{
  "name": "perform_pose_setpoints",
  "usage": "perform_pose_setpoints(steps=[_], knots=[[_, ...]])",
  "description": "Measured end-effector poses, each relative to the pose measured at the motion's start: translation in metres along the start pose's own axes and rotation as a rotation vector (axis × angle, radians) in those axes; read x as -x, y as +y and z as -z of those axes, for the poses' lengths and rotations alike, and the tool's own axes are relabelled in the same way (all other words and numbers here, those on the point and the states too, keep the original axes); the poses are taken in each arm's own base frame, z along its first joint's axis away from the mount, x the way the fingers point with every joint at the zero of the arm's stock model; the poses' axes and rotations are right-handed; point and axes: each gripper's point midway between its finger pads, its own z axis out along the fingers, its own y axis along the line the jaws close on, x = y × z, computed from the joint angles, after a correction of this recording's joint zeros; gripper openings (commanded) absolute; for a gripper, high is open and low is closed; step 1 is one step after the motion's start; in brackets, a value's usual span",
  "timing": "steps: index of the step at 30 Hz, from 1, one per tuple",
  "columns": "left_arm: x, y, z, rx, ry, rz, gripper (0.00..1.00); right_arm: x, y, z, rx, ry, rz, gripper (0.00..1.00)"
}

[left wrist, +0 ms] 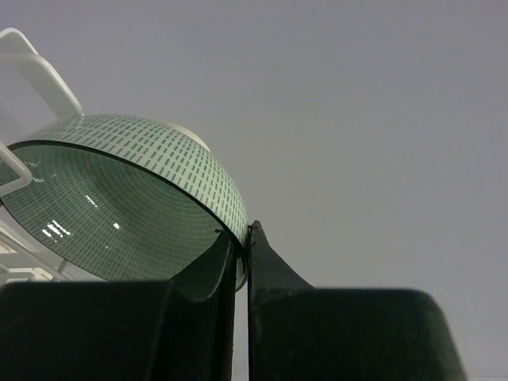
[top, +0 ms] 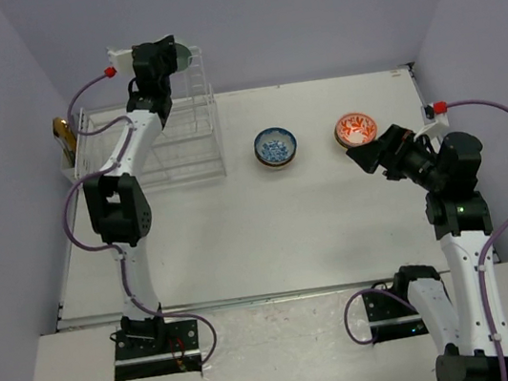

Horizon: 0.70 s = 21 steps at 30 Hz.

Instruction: Unload the bowls from the dish rack

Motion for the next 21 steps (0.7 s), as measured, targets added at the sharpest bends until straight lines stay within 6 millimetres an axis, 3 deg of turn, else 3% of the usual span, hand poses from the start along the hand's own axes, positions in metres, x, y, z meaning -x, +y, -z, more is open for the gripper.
perform_pose_setpoints(steps=[7, 11, 14, 21], knots=[[0.001, -0.006, 0.006, -0.041, 0.004, -0.019, 0.0, 0.0, 0.0, 0.0, 0.0, 0.0, 0.0, 0.99], [0.008, -0.02, 0.018, -0.089, -0.009, -0.053, 0.0, 0.0, 0.0, 0.0, 0.001, 0.0, 0.0, 0.99], [0.014, -0.041, 0.029, -0.141, -0.02, -0.08, 0.0, 0.0, 0.001, 0.0, 0.003, 0.0, 0.0, 0.99], [0.021, -0.113, 0.063, -0.33, -0.033, -0.119, 0.0, 0.001, 0.004, 0.004, 0.011, -0.012, 0.01, 0.99]])
